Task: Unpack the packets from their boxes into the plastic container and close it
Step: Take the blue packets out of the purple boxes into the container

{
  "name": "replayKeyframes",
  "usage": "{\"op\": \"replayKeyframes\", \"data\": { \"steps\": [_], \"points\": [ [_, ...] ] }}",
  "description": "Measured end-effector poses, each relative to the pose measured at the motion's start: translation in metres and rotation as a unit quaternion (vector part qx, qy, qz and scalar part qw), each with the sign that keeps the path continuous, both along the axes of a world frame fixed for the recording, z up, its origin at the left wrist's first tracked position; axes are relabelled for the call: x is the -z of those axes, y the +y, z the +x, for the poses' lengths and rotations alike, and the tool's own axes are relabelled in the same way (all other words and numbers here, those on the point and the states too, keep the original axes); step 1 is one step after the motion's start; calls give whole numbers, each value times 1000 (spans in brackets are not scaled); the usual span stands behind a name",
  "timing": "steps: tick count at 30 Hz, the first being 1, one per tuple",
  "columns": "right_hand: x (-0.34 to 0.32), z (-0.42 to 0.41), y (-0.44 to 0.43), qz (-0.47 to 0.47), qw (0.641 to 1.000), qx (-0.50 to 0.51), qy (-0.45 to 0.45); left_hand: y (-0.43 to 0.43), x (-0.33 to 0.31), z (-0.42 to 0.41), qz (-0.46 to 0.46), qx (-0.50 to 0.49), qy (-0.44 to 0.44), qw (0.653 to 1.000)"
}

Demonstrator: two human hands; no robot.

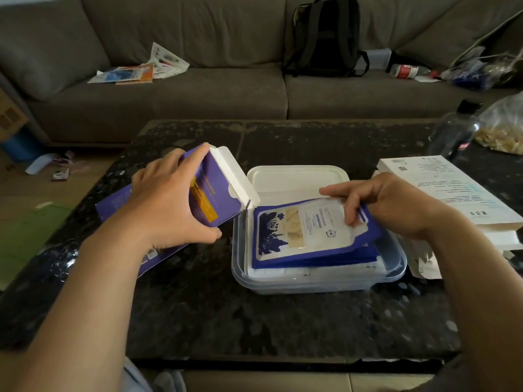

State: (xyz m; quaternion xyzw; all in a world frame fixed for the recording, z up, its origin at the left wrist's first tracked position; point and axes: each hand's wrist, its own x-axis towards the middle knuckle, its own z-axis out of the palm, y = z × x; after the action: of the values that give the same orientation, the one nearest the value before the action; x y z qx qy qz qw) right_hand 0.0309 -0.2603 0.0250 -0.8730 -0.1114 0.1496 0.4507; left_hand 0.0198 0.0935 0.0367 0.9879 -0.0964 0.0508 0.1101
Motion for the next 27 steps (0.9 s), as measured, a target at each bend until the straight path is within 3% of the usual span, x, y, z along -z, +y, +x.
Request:
{"op": "replayKeyframes", "data": {
  "steps": [5, 8, 12, 16, 27],
  "points": [
    [-7, 1, 6, -156, 988, -14, 0, -3, -1, 0, -9, 10, -1, 1000],
    [-8, -4, 27, -230, 970, -4, -81, -6, -2, -1, -14, 15, -6, 1000],
    [11, -19, 73, -244, 960, -51, -128, -13, -3, -2, -18, 22, -9, 1000],
    [34, -22, 92, -342, 913, -137, -174, -16, -5, -6, -15, 24, -9, 1000],
    [45, -28, 92, -402, 902, -107, -118, -23, -10, -11, -16, 34, 0, 999]
  ]
}}
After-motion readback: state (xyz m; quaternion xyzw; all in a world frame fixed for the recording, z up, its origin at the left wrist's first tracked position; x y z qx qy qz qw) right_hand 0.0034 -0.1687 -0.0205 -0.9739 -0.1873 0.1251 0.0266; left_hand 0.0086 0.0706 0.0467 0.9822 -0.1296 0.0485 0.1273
